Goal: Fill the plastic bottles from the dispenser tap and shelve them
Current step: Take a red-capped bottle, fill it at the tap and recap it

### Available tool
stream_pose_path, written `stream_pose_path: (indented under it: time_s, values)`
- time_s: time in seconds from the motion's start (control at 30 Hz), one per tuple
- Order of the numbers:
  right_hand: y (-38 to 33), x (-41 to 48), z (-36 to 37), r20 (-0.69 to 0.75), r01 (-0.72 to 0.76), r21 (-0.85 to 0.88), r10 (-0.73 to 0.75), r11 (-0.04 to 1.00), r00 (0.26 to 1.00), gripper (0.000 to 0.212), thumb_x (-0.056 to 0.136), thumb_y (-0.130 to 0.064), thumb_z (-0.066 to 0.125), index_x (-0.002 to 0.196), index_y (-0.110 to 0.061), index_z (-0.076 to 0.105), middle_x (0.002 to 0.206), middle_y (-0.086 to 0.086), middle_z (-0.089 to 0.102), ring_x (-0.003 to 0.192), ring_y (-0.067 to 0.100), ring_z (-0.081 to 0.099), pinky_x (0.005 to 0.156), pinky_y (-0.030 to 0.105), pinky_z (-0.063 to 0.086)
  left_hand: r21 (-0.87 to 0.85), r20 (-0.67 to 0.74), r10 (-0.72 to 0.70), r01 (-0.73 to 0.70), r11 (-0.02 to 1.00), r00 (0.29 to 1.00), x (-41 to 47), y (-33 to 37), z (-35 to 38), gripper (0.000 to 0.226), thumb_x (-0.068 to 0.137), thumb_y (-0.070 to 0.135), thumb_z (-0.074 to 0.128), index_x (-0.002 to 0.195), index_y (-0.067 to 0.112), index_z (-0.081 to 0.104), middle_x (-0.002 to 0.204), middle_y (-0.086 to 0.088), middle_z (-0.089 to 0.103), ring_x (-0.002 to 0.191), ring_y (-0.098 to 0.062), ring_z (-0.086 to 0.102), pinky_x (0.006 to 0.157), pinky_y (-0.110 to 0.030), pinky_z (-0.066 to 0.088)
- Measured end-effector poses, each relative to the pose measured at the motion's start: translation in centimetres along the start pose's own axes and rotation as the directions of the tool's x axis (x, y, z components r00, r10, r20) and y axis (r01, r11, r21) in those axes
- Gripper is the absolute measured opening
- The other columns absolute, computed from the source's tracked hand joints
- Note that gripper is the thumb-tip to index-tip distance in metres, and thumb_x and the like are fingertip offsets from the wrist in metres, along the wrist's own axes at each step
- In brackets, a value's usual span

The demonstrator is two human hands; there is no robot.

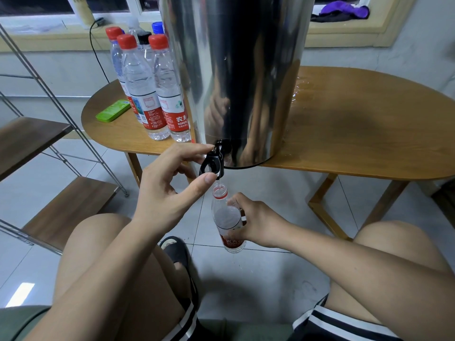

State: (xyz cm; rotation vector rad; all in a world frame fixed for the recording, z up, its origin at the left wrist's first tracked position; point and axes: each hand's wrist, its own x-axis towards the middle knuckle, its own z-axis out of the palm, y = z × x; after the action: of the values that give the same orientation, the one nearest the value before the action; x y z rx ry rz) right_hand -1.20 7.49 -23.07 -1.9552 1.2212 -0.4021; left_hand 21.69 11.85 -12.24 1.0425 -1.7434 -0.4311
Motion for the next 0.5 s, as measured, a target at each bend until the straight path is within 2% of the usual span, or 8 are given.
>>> stream_pose_path:
  time_s: [0.5]
  values:
    - [-0.05, -0.04, -0.08, -0.001, 0.004, 0.019, -0.004, 1.0, 1.0, 0.062, 0.076, -0.044, 0.092, 0.12, -0.034, 0.05, 0.106, -0.008, 0.073, 0.098, 0.017, 0.07, 0.086, 0.039, 0.059, -0.018, 0.0, 0.01, -0.01, 1.0, 1.0, 0.05, 0.16, 0.03, 0.037, 0.1, 0.035, 0.072, 0.132, 0.017, 0.071, 0.123, -0.007, 0.073, 0.108, -0.032, 0.069, 0.083, -0.054, 0.055]
